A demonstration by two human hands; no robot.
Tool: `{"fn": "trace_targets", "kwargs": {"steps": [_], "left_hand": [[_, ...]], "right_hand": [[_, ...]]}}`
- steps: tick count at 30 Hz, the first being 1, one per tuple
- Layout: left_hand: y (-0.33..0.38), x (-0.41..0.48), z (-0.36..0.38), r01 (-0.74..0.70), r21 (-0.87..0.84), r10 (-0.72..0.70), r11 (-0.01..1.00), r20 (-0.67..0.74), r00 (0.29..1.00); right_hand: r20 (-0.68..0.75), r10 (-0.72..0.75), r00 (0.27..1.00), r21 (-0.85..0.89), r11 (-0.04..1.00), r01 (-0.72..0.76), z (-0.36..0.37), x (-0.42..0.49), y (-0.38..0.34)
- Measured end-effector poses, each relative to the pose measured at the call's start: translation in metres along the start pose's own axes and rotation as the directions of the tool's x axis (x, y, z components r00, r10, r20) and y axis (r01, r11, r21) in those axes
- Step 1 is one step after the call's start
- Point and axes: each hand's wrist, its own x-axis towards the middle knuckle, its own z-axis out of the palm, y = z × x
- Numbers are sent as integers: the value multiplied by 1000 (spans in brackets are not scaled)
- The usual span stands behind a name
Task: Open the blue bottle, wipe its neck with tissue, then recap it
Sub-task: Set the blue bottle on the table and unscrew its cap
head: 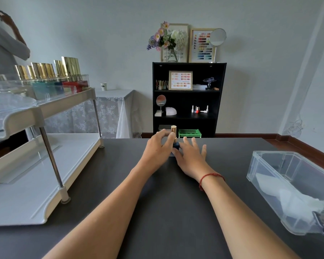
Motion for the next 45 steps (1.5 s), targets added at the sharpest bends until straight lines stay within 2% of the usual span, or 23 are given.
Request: {"fn": "trace_targets", "kwargs": {"steps": [3, 6, 10, 16, 23, 26, 29, 32, 38, 45], "left_hand": [[-2, 1, -4, 58, -4, -59, 998, -98, 994], [-4, -1, -5, 82, -74, -82, 994, 4, 997], [-1, -3, -5, 51, -58, -43, 997, 126, 991], [-1, -1, -3, 87, 7, -88, 996, 30, 996], [-2, -1, -1, 52, 31, -55, 998, 119, 991], [-5, -1, 0, 27, 30, -30, 999, 94, 995], [-6, 1, 0, -20, 46, 20, 999, 0, 1000], [-4, 3, -1, 5, 52, 0, 999, -85, 996], [-1, 1, -2, -2, 80, 0, 997, 27, 1000], [2, 2, -4, -53, 23, 54, 998, -47, 997]], "right_hand": [[-2, -1, 1000, -1, 1000, 1, 1, 0, 1], [-2, 5, 1000, -9, 1000, -5, 1, 1, 2], [3, 4, 1000, -9, 1000, -4, 1, 1, 1], [-3, -4, 1000, 2, 1000, 4, 2, 1, 3], [-5, 1, 1000, -1, 1000, -1, 2, 2, 1], [-3, 1, 1000, -1, 1000, -1, 1, 1, 1], [6, 3, 1000, 12, 1000, -4, 0, 0, 1], [13, -2, 1000, 13, 1000, 2, -1, 0, 0], [9, 3, 1000, 14, 1000, -3, -3, -3, -1], [15, 0, 1000, 10, 1000, 0, -2, -2, -1]]}}
